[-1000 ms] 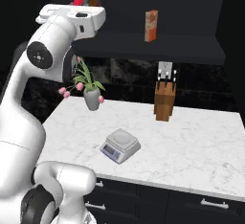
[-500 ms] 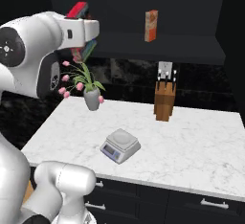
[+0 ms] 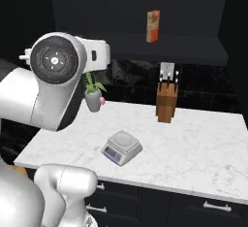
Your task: Pick the cereal and place it on the digital scale for weighing, and close the cabinet.
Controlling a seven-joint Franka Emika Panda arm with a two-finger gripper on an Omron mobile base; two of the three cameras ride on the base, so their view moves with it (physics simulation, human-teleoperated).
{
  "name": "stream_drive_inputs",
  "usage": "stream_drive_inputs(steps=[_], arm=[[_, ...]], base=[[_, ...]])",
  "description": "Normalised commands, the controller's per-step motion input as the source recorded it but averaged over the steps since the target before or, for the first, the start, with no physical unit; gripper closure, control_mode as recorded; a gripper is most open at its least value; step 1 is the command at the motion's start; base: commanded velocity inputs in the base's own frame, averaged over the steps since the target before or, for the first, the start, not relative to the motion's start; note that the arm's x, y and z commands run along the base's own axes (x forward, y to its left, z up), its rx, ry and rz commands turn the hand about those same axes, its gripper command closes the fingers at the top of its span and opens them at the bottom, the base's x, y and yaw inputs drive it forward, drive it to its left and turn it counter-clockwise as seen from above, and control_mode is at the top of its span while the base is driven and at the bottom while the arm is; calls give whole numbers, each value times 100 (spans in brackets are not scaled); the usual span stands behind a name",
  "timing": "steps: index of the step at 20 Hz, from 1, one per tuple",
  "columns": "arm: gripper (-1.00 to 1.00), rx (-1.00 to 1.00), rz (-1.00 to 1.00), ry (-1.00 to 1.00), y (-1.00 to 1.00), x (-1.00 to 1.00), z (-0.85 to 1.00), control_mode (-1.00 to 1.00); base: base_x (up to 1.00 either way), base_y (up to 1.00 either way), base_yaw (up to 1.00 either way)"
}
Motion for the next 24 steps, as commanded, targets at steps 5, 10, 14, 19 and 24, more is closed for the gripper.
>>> stream_drive_inputs(steps=[5,10,14,19,24], arm=[[100,-1,47,20,-2,22,-96,-100],[100,-1,38,15,0,66,-95,-100],[100,0,20,0,-6,63,-83,-100],[100,0,3,-4,-36,39,-66,-100],[100,-1,0,-8,-32,36,-57,-100]], base=[[0,0,0],[0,0,0],[0,0,0],[0,0,0],[0,0,0]])
